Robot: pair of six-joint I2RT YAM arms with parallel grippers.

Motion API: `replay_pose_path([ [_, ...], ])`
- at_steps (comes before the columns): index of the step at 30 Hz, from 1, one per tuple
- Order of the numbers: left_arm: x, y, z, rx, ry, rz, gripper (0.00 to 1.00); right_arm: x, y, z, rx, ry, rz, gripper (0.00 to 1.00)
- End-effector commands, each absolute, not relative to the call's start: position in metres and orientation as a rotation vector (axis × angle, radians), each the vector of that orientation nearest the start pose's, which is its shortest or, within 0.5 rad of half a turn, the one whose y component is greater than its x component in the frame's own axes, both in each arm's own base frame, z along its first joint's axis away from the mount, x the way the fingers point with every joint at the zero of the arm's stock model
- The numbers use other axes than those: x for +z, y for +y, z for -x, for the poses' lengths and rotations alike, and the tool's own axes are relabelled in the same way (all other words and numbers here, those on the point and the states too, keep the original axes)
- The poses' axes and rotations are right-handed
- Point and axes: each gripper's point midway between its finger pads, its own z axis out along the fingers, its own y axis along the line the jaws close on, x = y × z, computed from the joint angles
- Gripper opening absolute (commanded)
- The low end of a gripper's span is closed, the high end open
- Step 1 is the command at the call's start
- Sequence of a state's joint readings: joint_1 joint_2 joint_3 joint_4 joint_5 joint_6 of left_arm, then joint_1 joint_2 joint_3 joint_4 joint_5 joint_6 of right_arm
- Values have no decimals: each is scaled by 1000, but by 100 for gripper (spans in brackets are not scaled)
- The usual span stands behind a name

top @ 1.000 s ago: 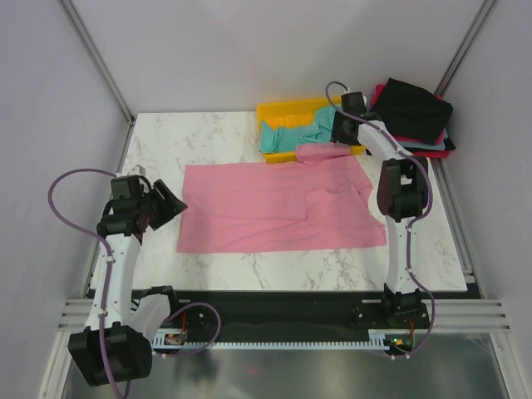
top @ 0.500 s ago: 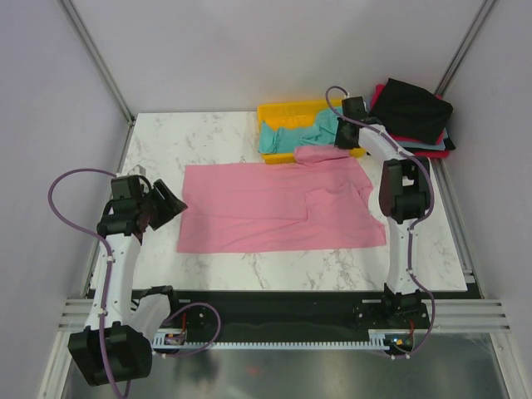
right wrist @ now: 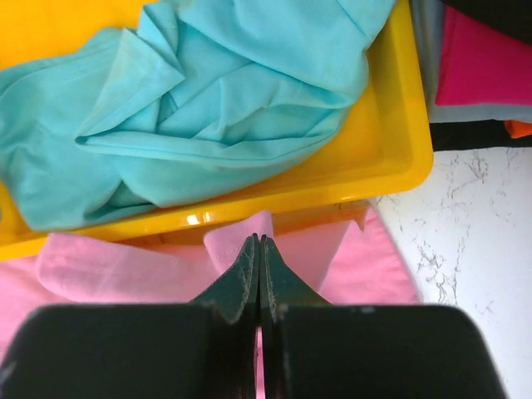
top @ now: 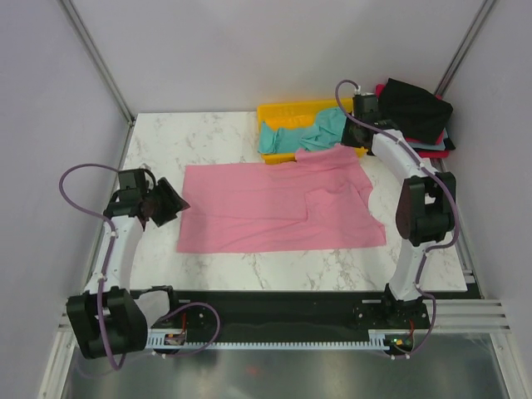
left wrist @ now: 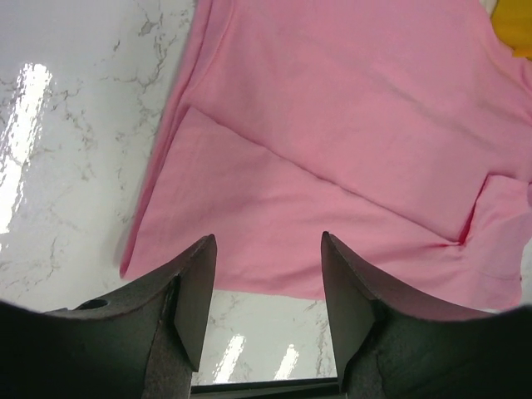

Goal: Fold and stack the t-shirts
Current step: Fold the tshirt

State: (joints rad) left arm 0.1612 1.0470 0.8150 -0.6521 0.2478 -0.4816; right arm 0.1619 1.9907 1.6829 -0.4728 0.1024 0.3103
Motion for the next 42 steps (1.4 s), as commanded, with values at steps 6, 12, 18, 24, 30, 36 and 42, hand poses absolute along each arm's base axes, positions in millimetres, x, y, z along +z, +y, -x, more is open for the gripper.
replay_pose_path([
  [6,143,7,-351,-356,2308,740,57,148,91,-497,214,2277,-190,0],
  [12,133,28,-413,-278,2326,713,54,145,102,-492,295,2272,-162,0],
  [18,93,23,-473,-359,2414,611,51,147,109,-491,340,2265,-145,0],
  [24,59,18,-489,-384,2470,587,51,151,111,-489,355,2254,-141,0],
  [30,39,16,-495,-390,2490,569,52,148,116,-489,391,2259,-137,0],
  [36,32,14,-513,-412,2484,544,52,147,116,-488,391,2259,-137,0],
  [42,23,14,-519,-419,2496,543,44,142,117,-488,397,2269,-137,0],
])
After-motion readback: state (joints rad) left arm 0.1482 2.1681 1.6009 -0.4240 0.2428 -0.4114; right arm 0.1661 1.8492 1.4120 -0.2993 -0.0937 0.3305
